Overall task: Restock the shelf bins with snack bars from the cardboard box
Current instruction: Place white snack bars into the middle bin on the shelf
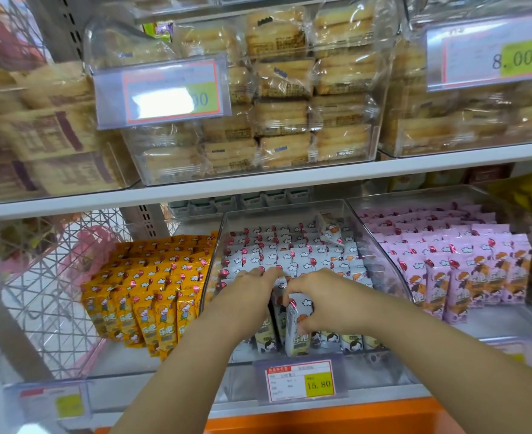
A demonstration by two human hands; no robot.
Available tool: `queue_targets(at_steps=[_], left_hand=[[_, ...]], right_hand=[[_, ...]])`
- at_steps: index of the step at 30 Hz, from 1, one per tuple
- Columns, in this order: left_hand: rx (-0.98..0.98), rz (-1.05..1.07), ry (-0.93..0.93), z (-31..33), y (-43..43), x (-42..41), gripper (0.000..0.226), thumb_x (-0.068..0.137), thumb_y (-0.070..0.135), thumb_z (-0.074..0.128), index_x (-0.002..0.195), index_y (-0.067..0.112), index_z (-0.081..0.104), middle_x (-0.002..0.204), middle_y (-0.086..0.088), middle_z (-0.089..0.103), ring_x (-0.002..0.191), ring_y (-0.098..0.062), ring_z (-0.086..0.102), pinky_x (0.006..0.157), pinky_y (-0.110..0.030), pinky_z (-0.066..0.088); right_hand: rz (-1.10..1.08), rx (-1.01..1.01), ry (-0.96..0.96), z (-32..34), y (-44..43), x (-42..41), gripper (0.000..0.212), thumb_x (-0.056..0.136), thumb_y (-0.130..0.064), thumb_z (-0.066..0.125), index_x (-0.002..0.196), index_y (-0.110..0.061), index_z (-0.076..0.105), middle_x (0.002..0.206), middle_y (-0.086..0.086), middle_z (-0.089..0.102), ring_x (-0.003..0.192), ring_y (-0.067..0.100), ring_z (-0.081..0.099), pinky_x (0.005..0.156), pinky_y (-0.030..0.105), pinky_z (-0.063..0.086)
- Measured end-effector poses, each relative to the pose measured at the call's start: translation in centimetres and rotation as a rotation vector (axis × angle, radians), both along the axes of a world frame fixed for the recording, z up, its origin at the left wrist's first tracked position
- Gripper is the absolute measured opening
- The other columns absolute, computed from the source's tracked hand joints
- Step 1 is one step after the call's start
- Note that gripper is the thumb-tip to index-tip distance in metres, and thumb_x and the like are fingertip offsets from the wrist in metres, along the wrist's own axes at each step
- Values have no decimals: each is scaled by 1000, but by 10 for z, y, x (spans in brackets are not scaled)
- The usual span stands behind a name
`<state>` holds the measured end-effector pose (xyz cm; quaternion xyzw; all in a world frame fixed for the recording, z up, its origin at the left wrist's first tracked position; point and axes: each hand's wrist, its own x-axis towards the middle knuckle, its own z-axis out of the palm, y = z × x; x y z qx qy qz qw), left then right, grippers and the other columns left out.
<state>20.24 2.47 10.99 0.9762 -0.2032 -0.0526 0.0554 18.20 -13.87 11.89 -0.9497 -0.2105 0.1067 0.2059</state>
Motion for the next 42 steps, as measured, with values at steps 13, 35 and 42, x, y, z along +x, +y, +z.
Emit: queue_targets(at_steps=[13, 35, 42], left_hand=[[-59, -15, -39, 1, 0, 0, 69, 87, -3, 55, 143, 32, 33, 137, -5, 37, 104, -25, 57, 85, -37, 52], [63, -33, -56, -3, 4, 1, 46, 86, 2, 59, 127, 22, 52, 116, -5, 56, 104, -22, 56, 82, -35, 50], [136, -44, -19, 1, 5, 2, 50, 89, 2, 58, 134, 21, 46, 120, -9, 54, 107, -24, 54, 84, -36, 50]], right_hand=[[-27, 63, 34, 2, -6, 0, 44, 79, -23, 76, 119, -28, 58, 125, -4, 53, 95, 20, 62, 85, 37, 51], [-34, -95, -119, -4, 6, 0, 28, 85, -15, 62, 112, -18, 54, 73, -8, 36, 70, 20, 49, 58, 31, 39], [-104, -146, -197, -11, 13, 2, 25, 88, -15, 59, 111, -14, 52, 95, 10, 56, 87, 28, 58, 65, 33, 45]])
